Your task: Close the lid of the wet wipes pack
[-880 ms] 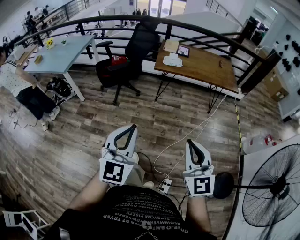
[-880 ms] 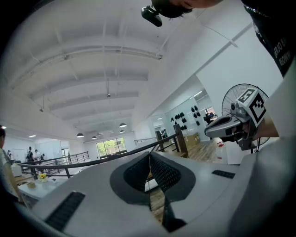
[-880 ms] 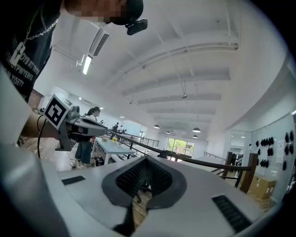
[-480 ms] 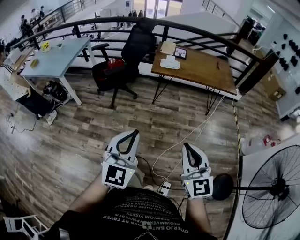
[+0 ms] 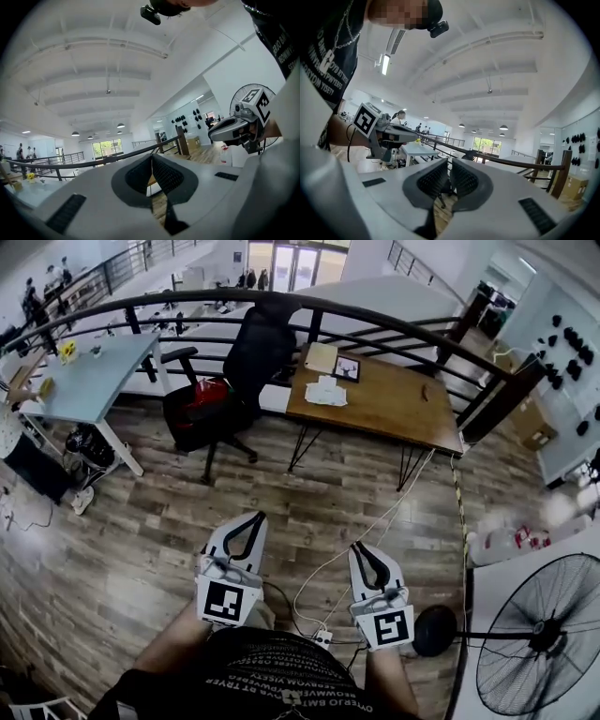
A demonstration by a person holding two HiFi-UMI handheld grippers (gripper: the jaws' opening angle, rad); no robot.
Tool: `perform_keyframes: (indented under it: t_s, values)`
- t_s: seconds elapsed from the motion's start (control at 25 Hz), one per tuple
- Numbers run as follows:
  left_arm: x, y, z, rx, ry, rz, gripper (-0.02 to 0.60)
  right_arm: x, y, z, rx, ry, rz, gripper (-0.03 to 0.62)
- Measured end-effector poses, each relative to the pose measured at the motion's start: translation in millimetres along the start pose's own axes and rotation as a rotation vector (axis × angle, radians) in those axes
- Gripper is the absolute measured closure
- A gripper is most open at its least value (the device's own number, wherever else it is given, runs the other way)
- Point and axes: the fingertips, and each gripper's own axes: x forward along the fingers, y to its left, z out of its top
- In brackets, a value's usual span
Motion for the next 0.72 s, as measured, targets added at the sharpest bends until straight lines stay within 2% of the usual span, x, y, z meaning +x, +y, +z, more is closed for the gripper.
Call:
perform_keyframes:
  t_s: [0.16,0.24,0.72]
  values:
    - [37.0,25.3,-14.1,-0.001,0.036,-0.017,0.552,38.0,-13.3,-1.9,0.018,0.006,0.000,0.561]
    - [50.2,32.1,-22.7,-0.002,0.053,-0.040,0.552,55.5,-17.8,-5.0,0.016,0.014,0.003,0.503]
    - [101.4,113.6,-44.9,0.000,0.055,-0.050,0.552,164.6,-38.1,-4.1,0.024,0.041,-0.003,0.467]
